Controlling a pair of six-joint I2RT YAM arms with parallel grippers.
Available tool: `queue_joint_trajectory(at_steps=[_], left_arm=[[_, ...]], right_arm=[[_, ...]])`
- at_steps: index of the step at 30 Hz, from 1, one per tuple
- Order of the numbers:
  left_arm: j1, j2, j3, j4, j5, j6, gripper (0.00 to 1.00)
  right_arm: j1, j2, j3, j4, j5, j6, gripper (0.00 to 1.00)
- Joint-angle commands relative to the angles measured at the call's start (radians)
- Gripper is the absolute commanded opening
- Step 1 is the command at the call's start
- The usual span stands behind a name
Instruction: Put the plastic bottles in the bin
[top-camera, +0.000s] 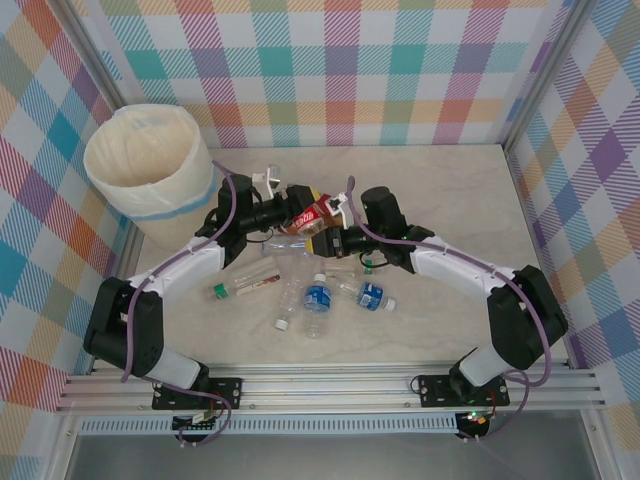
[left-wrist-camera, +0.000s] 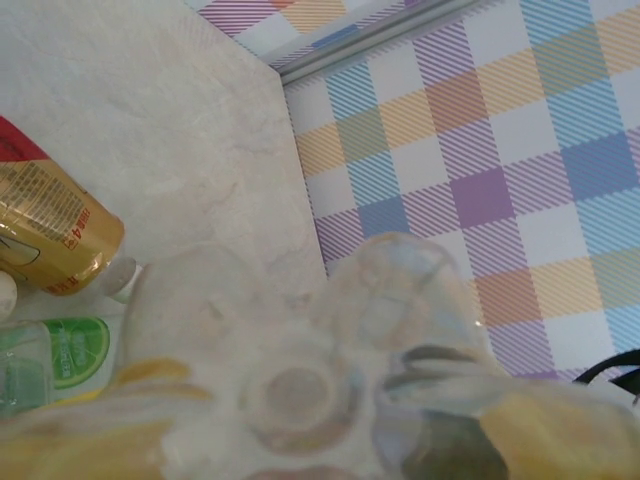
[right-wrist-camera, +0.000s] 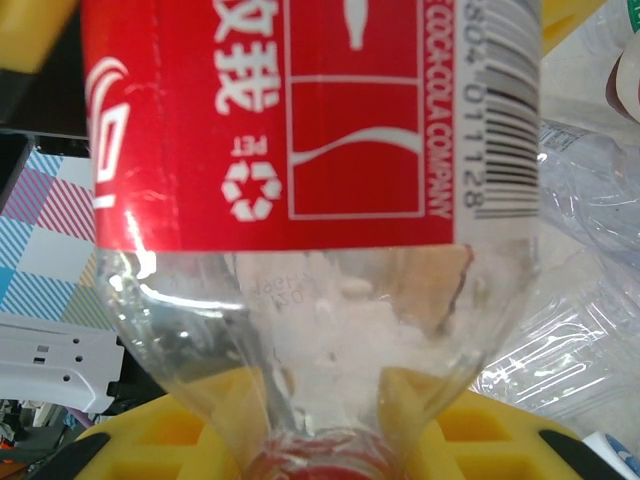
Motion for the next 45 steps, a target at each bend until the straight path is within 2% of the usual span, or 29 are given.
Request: queue_joint_trajectory(at_steps=[1, 6, 8, 10, 15, 19, 22, 25, 30, 34, 38, 41, 45], left_arm=[[-0.011, 0.003, 0.029, 0.030, 0.019, 0.021, 0.55], [-0.011, 0.001, 0.040, -0.015, -0.001, 0.043, 0.40], [-0.011, 0.003, 0.052, -0.047, -0.004, 0.049, 0.30], [-0.011, 0.007, 0.066, -0.083, -0.014, 0.048, 0.00], [-0.011, 0.009, 0.077, -0.108, -0.013, 0.059, 0.00], [-0.011, 0.005, 0.078, -0.114, -0.015, 0.068, 0.00], [-0.011, 0.003, 0.081, -0.116, -0.004, 0.087, 0.00], [-0.011, -0.005, 0.090, -0.142, -0.005, 0.110, 0.00], [-0.010, -0.044, 0.107, -0.212, -0.039, 0.174, 0.00], [-0.008, -0.084, 0.119, -0.279, -0.076, 0.233, 0.00], [0.000, -0.134, 0.157, -0.375, -0.135, 0.316, 0.00], [0.012, -0.175, 0.216, -0.492, -0.227, 0.399, 0.00], [0.026, -0.219, 0.337, -0.681, -0.462, 0.532, 0.00]], right_arm=[[0.008, 0.005, 0.024, 0.036, -0.011, -0.012, 0.14], [0.008, -0.012, 0.022, 0.016, 0.007, -0.032, 0.28], [0.008, -0.020, 0.022, 0.005, 0.020, -0.041, 0.33], [0.008, -0.031, 0.022, -0.009, 0.044, -0.048, 0.39], [0.008, -0.065, 0.013, -0.039, 0.116, -0.058, 0.50], [0.007, -0.104, -0.008, -0.042, 0.184, -0.052, 0.70], [0.008, -0.143, -0.030, -0.040, 0.250, -0.052, 0.89], [0.008, -0.186, -0.054, -0.039, 0.339, -0.052, 1.00], [0.006, -0.265, -0.123, -0.012, 0.540, -0.018, 1.00], [0.006, -0.325, -0.196, 0.016, 0.757, 0.113, 1.00], [0.004, -0.362, -0.235, 0.000, 0.877, 0.140, 1.00], [0.003, -0.380, -0.235, -0.045, 0.929, 0.131, 1.00], [0.002, -0.393, -0.240, -0.050, 0.948, 0.115, 1.00]])
